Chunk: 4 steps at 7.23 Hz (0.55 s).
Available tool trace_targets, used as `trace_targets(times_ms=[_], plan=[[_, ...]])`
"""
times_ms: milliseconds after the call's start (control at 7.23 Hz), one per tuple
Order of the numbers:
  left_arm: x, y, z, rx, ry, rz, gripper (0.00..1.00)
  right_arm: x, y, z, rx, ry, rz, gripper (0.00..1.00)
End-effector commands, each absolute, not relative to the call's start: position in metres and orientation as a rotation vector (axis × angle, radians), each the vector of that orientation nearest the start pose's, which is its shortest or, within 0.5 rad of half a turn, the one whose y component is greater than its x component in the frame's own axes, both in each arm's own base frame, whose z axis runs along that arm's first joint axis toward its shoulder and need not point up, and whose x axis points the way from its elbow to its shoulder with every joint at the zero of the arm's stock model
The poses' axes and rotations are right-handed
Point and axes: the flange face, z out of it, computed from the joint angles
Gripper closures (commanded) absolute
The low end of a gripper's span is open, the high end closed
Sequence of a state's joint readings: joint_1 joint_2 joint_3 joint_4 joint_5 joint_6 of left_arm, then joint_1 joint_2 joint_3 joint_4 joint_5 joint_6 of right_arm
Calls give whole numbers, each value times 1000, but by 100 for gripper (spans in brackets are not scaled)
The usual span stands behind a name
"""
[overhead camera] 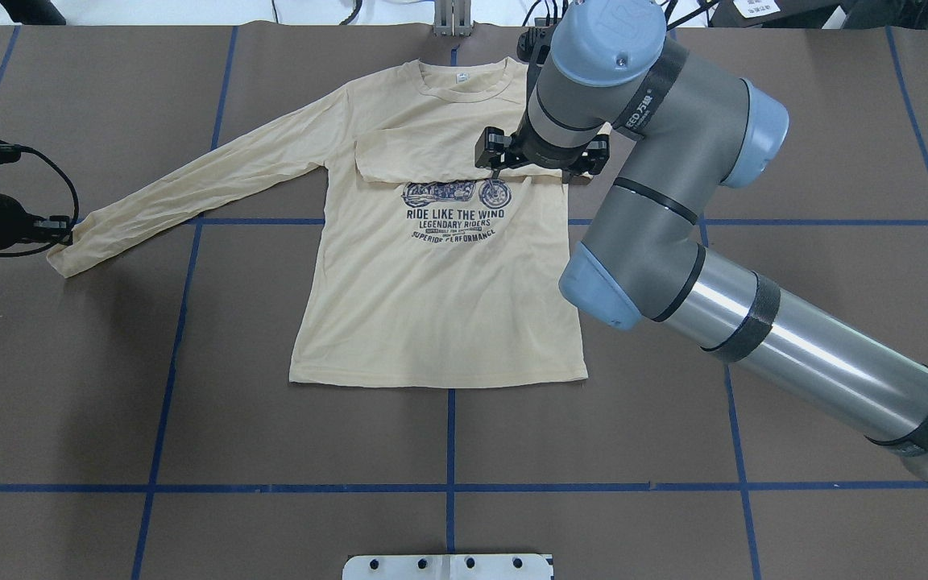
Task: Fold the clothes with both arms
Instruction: 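Raise the right gripper away while the left gripper grasps the other cuff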
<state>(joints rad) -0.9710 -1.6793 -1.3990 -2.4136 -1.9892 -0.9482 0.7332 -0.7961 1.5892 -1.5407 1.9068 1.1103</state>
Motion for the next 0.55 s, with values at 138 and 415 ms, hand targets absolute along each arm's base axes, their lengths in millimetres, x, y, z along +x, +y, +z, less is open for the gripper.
trace_targets(times_ms=[138,415], plan=[[250,-518,563,261,905,-115,100,-455,-553,177,199,-853,123,1],[253,-560,462,191,982,-107,100,-435,-565,188,165,-847,127,1]])
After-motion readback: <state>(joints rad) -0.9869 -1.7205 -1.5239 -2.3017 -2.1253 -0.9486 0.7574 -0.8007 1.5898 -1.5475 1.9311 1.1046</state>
